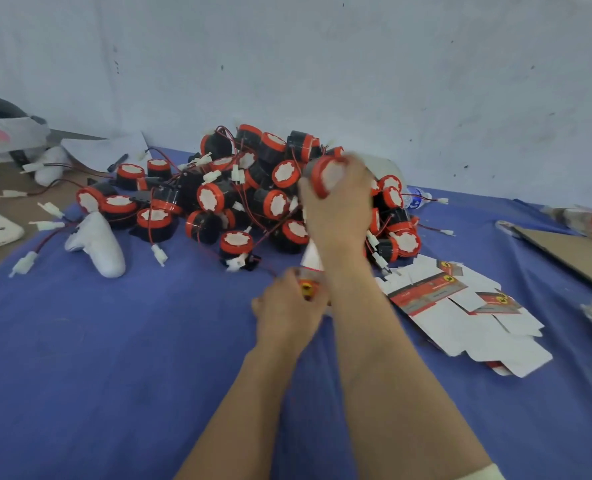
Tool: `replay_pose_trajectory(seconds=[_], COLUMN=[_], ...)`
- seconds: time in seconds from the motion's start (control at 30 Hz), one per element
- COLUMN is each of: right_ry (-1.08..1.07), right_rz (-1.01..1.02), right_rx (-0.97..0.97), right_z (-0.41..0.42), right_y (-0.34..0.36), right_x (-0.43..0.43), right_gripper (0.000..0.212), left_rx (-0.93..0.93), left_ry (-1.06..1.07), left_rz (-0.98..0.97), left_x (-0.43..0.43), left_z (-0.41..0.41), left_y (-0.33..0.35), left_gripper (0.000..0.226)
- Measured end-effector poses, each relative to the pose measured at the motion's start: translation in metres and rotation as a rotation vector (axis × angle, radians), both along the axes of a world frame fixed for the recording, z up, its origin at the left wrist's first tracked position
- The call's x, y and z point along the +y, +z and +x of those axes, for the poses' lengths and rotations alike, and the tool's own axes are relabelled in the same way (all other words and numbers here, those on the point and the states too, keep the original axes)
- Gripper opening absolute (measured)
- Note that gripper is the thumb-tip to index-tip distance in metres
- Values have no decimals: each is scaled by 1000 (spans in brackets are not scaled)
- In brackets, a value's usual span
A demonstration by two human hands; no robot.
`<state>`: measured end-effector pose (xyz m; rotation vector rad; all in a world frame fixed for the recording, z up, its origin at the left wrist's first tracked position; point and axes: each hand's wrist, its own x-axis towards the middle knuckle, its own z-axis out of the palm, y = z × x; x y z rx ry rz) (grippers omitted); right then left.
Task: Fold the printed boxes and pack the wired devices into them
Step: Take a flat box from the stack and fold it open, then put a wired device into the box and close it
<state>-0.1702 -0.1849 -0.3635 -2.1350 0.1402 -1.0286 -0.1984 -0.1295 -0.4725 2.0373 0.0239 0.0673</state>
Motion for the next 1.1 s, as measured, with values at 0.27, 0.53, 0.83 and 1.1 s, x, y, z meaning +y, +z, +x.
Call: replay_pose_trajectory(seconds=[0.27, 0.53, 0.83, 1.1], right_ry=[-140, 202, -167, 70], right_rz=[85, -112, -243, 70], right_rx=[-329, -128, 196, 408], right_z=[-51, -71, -52, -50], right_y=[31, -38, -85, -84], right_x=[-72, -54, -74, -95], right_gripper=[59, 53, 47, 46], left_rx=[-242, -176, -132, -61], left_ry=[-92, -164, -233, -260], left_rz=[-148, 396, 135, 28], left_x=[2, -7, 5, 8], left_z=[-1, -2, 0, -1], left_y=[2, 0, 3, 6], left_gripper=[64, 62, 70, 58])
